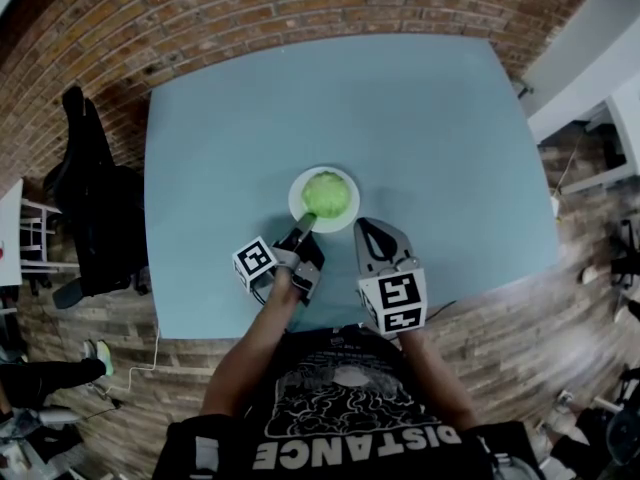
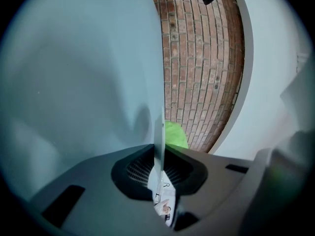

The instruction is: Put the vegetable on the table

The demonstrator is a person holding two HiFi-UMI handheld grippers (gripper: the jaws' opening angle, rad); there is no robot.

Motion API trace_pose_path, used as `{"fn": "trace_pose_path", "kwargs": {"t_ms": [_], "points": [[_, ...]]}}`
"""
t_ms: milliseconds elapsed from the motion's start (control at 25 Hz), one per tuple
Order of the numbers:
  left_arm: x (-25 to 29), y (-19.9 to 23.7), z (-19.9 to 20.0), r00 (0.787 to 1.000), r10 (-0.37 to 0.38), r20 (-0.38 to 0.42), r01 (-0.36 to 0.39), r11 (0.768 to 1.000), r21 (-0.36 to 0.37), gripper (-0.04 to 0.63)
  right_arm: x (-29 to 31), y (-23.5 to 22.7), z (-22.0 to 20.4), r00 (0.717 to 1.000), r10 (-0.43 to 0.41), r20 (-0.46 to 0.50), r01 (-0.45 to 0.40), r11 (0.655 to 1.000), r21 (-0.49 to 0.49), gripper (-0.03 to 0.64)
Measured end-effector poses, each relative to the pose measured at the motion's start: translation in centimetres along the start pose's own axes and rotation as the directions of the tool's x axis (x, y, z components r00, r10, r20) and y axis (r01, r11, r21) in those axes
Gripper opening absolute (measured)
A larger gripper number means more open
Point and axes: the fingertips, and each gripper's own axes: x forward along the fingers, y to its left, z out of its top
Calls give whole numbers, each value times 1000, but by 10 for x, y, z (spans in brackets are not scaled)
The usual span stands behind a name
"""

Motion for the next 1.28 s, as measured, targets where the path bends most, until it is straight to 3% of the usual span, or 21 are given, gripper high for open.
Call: {"fn": "trace_pose_path", "kwargs": {"t_ms": [600,800,1000,1280], "points": [[6,16,4,998,69,9,-69,998,5,41,2,1,-6,1000,21,-19,-20,1000,10,9],[8,22,7,992,123,35,-125,990,67,40,3,1,-11,999,30,-24,-30,1000,8,9],[6,21,13,975,214,64,-222,959,173,40,4,5,-14,999,43,-33,-42,999,17,9],[4,27,15,936,346,62,-348,890,295,44,6,11,-15,998,54,-39,-53,998,21,8]]}}
